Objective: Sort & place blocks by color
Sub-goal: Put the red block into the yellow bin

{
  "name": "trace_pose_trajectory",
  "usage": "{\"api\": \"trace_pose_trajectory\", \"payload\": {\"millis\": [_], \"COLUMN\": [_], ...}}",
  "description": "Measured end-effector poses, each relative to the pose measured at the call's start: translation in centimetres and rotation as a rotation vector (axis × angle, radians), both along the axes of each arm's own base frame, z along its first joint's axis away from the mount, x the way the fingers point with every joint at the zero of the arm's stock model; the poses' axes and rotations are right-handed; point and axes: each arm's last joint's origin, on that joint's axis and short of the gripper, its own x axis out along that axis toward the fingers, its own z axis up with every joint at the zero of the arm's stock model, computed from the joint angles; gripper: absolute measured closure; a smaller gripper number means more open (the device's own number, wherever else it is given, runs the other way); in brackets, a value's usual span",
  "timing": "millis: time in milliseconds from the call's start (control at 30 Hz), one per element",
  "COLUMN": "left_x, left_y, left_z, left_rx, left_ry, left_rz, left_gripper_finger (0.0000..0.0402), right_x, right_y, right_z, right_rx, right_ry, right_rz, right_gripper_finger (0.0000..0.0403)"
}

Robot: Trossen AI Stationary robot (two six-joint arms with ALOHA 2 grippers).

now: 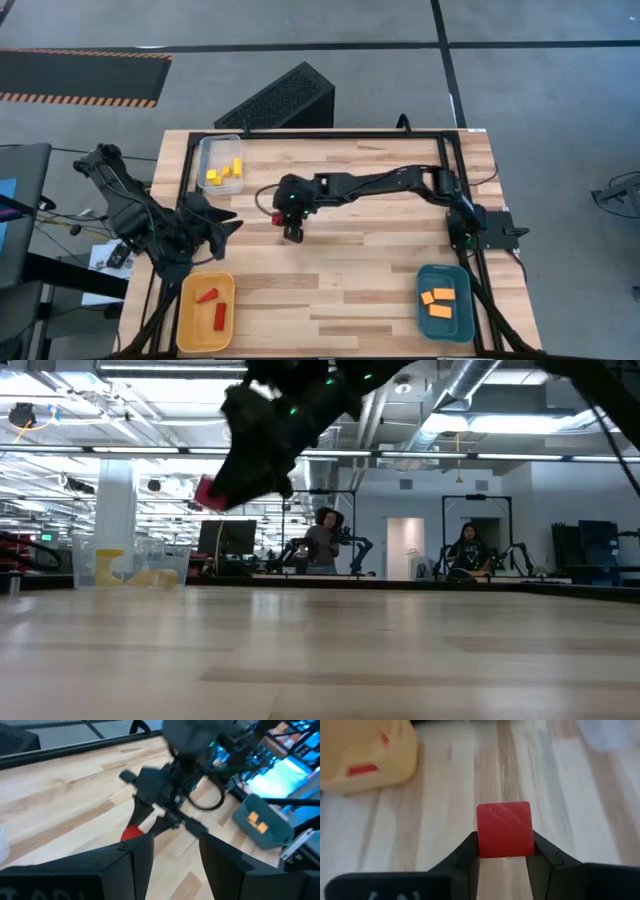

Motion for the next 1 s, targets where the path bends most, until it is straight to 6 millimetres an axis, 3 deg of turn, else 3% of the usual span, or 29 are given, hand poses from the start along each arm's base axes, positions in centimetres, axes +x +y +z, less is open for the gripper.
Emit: {"api": "trace_pose_trajectory", "payload": {"millis": [100,333,500,767,1000], "left_x": [-0.3,0.2,1.8,4.6,7.0], "left_y": [0.3,-0.1,-1.2,-0.3,0.8], "left_z": [0.6,0.5,-0.5,-0.8,-0.1], "left_rx": [-0.025,-0.015,0.023,-0.2,-0.424], "left_ry": [-0.025,-0.082,-0.197,-0.174,-0.201], "left_rz": [0.001,0.015,0.111,0.174,0.133], "left_gripper_finger": [0.0255,0.0255,0.0255,0.0248,0.0193], "right_x": [-1.5,-7.2,-9.6,-11.5,-13.6], "right_y": [0.0,0.0,1.6,5.9,8.0], "right_z": [0.9,0.0,-0.1,4.1,6.8], "right_rx": [0.036,0.426,0.505,0.302,-0.06], "right_ry": [-0.098,-0.51,-0.481,-0.612,-0.68], "right_rz": [0.008,-0.025,-0.045,-0.048,-0.092], "right_gripper_finger": [0.0274,0.0279,0.0279,0.0279,0.0279]}}
